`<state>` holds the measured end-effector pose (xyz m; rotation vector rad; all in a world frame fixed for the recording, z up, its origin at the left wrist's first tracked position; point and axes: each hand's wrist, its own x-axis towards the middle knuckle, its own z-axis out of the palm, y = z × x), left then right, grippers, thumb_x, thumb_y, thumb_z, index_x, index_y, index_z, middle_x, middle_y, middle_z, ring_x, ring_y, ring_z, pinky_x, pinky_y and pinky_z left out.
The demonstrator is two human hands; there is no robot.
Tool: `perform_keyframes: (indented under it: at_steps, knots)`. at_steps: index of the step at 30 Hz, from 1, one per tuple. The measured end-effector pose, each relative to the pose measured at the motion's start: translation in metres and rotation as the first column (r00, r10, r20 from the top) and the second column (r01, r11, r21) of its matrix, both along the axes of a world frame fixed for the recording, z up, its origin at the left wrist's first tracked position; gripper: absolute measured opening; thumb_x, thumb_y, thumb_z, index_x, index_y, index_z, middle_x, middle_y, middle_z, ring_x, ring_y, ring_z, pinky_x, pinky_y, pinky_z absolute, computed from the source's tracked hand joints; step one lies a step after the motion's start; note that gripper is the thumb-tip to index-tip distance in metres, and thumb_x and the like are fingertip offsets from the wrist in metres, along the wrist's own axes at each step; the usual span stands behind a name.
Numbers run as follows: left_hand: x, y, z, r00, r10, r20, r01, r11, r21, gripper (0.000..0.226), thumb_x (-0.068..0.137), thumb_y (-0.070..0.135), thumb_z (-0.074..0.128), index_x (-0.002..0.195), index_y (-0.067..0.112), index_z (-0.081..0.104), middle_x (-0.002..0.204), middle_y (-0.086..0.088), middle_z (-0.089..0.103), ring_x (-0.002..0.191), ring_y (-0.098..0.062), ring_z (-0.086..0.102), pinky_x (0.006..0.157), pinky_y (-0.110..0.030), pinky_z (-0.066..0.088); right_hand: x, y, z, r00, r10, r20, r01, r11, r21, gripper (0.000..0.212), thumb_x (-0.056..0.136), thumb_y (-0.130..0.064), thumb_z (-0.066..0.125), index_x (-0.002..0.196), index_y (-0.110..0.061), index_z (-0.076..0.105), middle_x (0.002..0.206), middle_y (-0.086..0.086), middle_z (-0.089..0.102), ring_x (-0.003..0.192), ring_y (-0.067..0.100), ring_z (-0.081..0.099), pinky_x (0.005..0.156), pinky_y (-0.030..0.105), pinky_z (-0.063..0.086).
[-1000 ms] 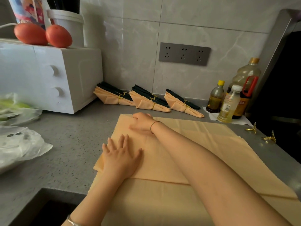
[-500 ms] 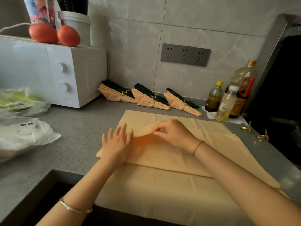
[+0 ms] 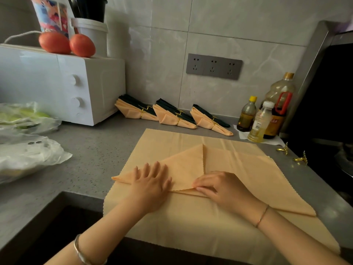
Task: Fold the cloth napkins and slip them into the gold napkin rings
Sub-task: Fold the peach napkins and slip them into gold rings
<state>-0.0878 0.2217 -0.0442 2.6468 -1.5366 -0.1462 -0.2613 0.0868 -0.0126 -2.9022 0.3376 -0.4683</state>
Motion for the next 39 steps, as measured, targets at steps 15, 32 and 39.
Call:
perform_keyframes:
  at_steps: [15,32,39]
  knots:
    - [0.044,-0.045,0.008,0.996,-0.018,-0.085,0.008,0.993,-0.122,0.051,0.104,0.040,0.011,0.153,0.028,0.013,0.160,0.005,0.008,0.148,-0.019,0.004,0.118,-0.041,0.001,-0.004,0.004,-0.021,0.995,-0.011,0.102,0.015,0.999,-0.046,0.039,0.088,-0.046,0.044,0.090,-0.024,0.076,0.097,-0.014,0.072,0.092,0.000,0.062,0.080,0.019,0.051]
    - [0.042,-0.052,0.002,1.000,0.001,-0.007,-0.001,0.999,-0.046,0.055,0.103,0.039,0.010,0.153,0.019,0.000,0.161,0.002,-0.004,0.148,-0.018,-0.002,0.118,-0.040,0.000,0.112,-0.037,-0.020,0.930,-0.037,-0.365,0.070,0.995,0.076,0.049,0.104,-0.031,0.015,0.152,-0.021,0.007,0.159,-0.008,0.003,0.145,0.005,-0.001,0.117,0.031,-0.003]
    - [0.050,-0.052,-0.002,0.999,-0.036,-0.017,0.034,0.997,-0.072,0.050,0.103,0.042,0.009,0.152,0.036,-0.001,0.161,0.005,-0.003,0.148,-0.020,-0.002,0.118,-0.042,-0.001,0.096,-0.079,-0.024,0.907,-0.144,-0.396,0.175,0.984,0.042,0.055,0.102,-0.042,0.010,0.151,-0.021,-0.003,0.158,-0.007,-0.008,0.144,0.005,-0.009,0.114,0.026,-0.007]
